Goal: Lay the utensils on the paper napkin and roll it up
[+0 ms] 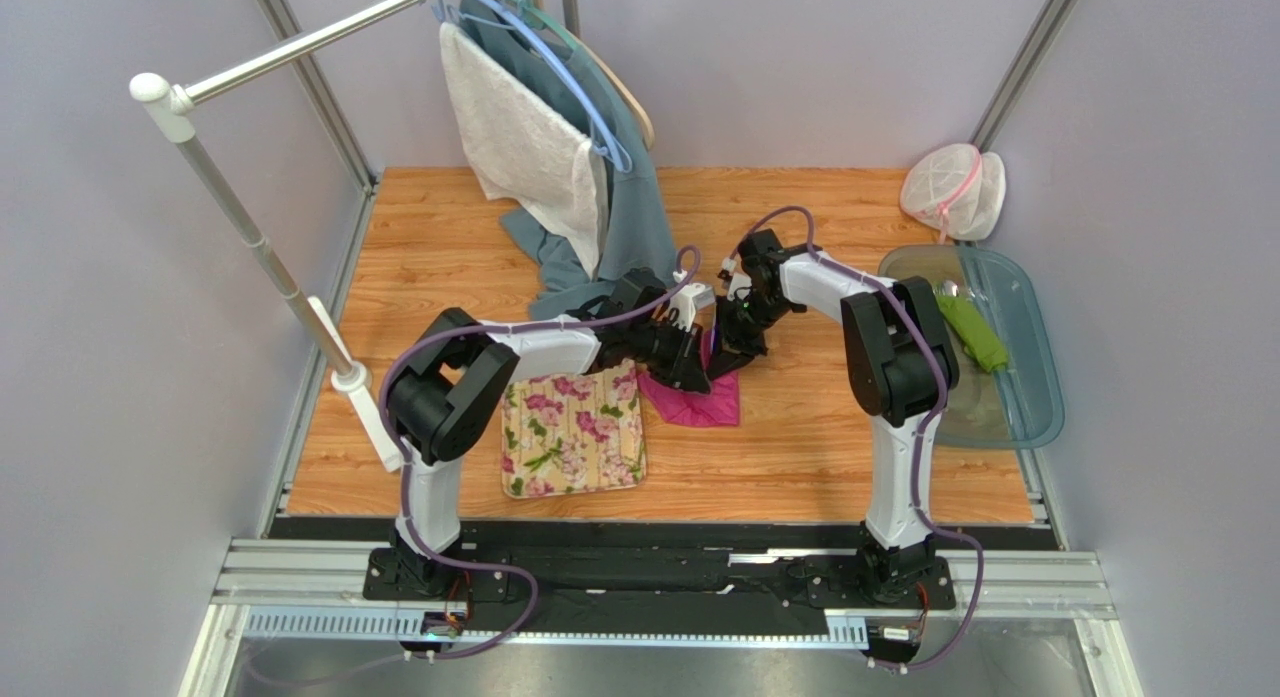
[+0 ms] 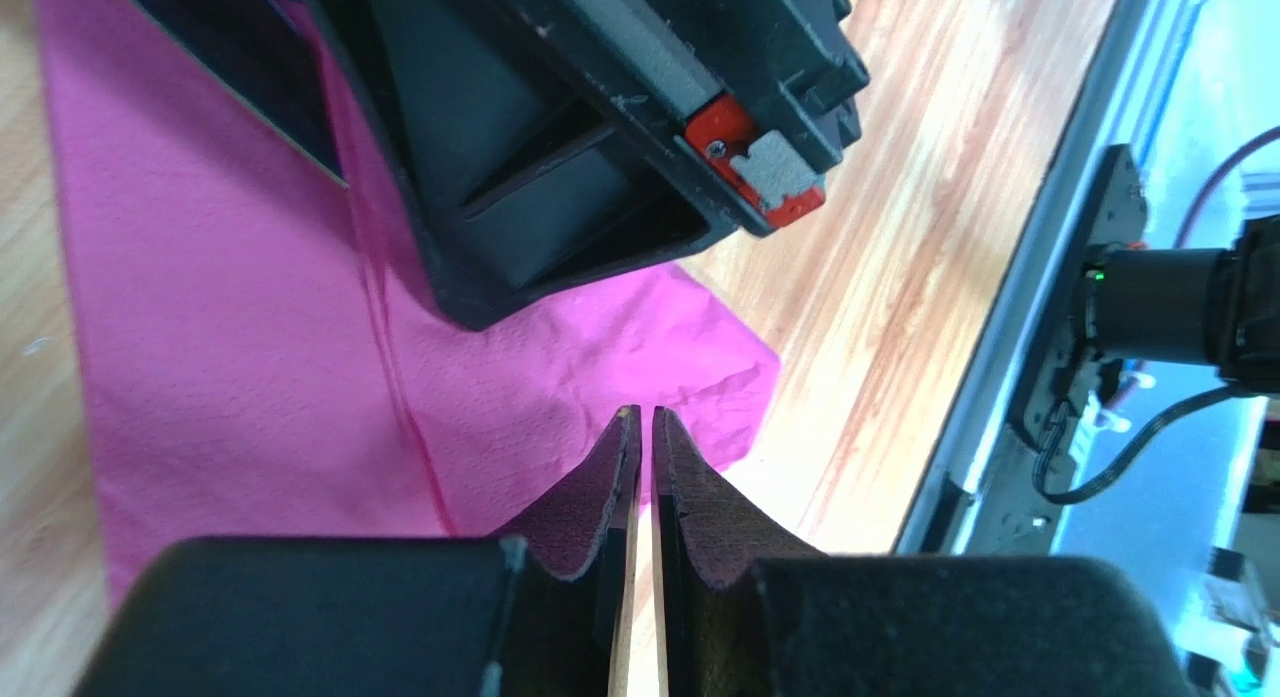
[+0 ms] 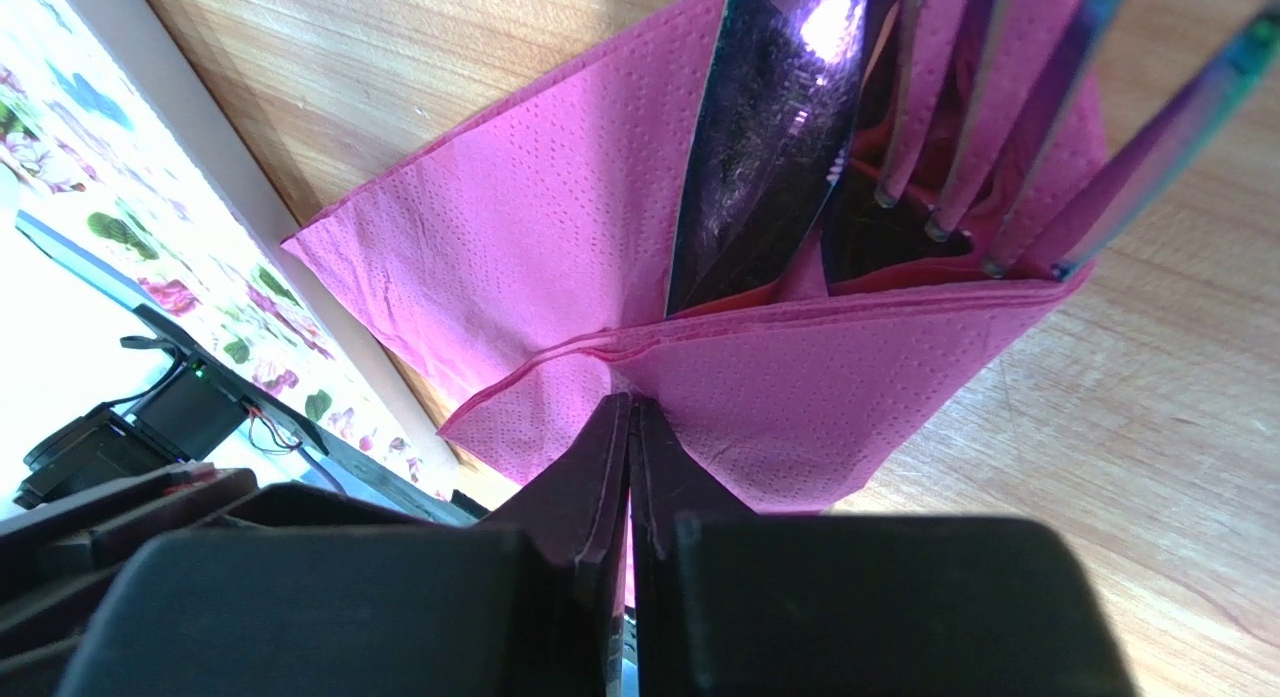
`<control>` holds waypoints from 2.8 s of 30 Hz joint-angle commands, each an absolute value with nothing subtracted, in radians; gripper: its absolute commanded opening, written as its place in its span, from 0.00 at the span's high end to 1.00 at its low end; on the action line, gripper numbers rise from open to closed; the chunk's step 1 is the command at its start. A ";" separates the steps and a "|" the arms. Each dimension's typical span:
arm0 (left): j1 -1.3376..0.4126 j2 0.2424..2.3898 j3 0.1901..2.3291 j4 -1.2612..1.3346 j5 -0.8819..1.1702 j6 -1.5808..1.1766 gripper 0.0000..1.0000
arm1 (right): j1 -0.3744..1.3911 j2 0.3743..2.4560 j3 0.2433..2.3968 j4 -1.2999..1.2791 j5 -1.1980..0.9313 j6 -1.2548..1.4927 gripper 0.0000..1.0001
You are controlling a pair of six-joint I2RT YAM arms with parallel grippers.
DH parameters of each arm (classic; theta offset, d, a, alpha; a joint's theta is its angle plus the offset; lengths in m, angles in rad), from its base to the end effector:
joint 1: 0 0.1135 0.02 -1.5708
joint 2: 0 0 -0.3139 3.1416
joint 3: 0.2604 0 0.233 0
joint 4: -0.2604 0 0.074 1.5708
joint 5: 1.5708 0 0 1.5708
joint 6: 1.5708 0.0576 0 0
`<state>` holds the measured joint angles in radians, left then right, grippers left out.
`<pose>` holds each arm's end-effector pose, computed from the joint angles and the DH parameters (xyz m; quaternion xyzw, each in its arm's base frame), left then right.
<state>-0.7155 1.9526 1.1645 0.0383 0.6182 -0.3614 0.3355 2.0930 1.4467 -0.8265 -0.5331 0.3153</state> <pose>0.3002 -0.3052 0.2051 0.2733 0.8384 -0.4344 0.1833 0.3723 0.1608 0.1749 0.0226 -0.9633 -0.2644 0.0393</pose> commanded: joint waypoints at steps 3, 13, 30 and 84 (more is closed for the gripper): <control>-0.721 2.008 1.210 0.068 0.640 -0.416 0.87 | 0.333 2.135 1.420 -0.821 -0.439 0.271 0.97; -0.719 2.134 1.284 -0.078 0.542 -0.405 0.93 | 0.328 2.091 1.434 -0.821 -0.535 0.284 0.95; -0.718 2.123 1.282 -0.089 0.520 -0.402 0.96 | 0.333 2.011 1.410 -0.838 -0.548 0.301 0.89; -0.695 2.114 1.236 0.014 0.604 -0.476 0.93 | 0.249 2.114 1.341 -0.778 -0.483 0.321 0.96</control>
<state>-0.6998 2.1227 1.2739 0.0551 0.6617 -0.5438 0.2646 2.0750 1.3663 -0.7883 -0.6331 0.3443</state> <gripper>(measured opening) 0.066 0.044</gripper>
